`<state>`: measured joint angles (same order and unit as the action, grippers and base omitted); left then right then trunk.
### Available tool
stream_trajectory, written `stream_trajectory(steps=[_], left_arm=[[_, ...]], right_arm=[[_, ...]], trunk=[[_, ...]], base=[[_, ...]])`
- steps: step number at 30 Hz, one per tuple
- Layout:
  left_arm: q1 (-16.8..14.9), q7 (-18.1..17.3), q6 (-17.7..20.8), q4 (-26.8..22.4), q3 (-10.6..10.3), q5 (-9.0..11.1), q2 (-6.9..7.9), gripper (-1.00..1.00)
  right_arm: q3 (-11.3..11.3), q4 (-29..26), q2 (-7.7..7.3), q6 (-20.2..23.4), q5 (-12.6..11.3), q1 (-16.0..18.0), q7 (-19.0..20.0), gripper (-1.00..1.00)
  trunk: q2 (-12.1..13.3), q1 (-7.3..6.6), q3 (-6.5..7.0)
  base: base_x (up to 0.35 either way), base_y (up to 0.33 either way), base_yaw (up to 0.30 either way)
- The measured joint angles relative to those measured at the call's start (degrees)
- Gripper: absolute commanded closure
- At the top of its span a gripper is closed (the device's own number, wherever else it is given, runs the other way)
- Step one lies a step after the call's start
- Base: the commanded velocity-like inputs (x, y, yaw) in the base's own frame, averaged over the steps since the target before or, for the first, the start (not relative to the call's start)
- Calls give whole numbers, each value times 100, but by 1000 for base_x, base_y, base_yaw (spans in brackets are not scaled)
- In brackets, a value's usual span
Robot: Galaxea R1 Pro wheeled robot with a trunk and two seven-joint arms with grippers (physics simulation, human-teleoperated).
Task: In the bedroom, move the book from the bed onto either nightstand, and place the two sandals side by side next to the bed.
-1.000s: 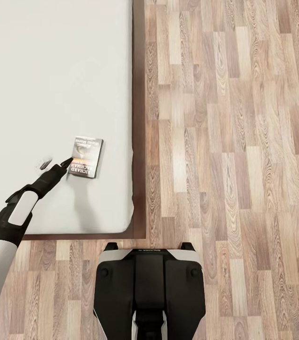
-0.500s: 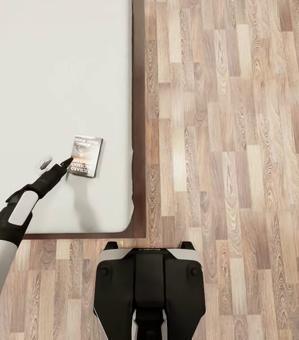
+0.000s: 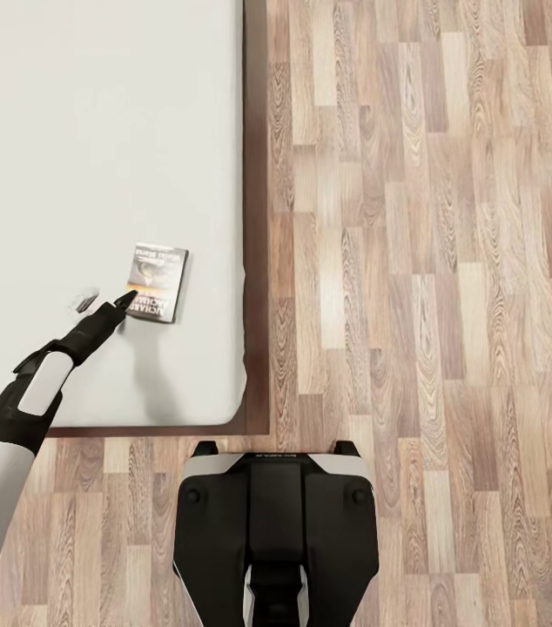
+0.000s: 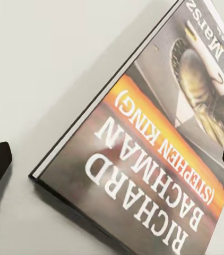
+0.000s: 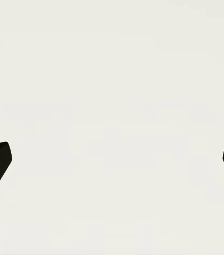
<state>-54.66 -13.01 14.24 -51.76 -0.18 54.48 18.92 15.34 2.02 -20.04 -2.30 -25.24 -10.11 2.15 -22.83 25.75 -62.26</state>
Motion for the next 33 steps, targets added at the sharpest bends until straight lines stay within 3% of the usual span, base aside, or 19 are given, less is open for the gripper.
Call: stream_trajectory(steps=[8,33], left_arm=[[0,-11,4,-7,-34,-4,-73,-100],[4,-30,6,-136,-164,-4,-105,-100]], right_arm=[[1,0,0,0,0,0,0,-100],[1,0,0,-1,4,0,0,-100]], trunk=[[0,0,-16],[0,0,-20]], base=[[0,0,0],[0,0,0]])
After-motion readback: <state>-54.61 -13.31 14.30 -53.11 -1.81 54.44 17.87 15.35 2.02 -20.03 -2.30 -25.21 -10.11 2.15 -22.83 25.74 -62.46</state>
